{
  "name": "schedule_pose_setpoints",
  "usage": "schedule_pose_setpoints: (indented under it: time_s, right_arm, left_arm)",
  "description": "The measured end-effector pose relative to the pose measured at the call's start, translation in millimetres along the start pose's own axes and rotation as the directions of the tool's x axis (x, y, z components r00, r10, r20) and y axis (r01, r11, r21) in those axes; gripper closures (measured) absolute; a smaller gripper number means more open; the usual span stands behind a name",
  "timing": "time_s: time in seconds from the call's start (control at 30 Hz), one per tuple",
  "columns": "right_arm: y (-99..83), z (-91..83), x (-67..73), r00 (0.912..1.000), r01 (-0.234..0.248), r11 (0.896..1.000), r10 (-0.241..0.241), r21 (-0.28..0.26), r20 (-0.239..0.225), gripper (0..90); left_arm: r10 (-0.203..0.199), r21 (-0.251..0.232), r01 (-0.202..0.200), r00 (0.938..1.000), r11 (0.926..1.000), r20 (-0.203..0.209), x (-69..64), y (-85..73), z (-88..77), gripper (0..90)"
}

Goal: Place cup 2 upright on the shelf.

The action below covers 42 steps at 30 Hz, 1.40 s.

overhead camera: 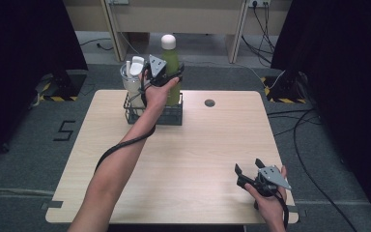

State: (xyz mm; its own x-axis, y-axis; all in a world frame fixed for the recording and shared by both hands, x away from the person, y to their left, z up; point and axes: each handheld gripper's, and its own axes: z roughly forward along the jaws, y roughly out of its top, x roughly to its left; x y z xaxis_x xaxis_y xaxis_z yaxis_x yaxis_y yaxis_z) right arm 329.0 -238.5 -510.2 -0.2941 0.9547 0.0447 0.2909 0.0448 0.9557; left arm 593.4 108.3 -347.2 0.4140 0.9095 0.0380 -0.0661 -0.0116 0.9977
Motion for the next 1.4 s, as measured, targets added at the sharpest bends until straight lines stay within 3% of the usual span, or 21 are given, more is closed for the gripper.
schedule_pose_setpoints:
  time_s: [0.63,1.4]
  right_arm:
    - [-0.4,-0.5,-0.8,1.0000,-0.003,1.000,0.003,0.001,0.001,17.4]
    - [-0.9,0.9,-0.4,1.0000,0.002,1.000,-0.002,0.002,-0.004,17.6]
  left_arm:
    - [-0.008,0.056,0.008,1.0000,0.9984,-0.001,-1.0,-23.8,11.9,23.1]
    - [-0.014,0.113,0.015,0.9999,0.9935,-0.008,-1.6,-50.7,13.9,23.1]
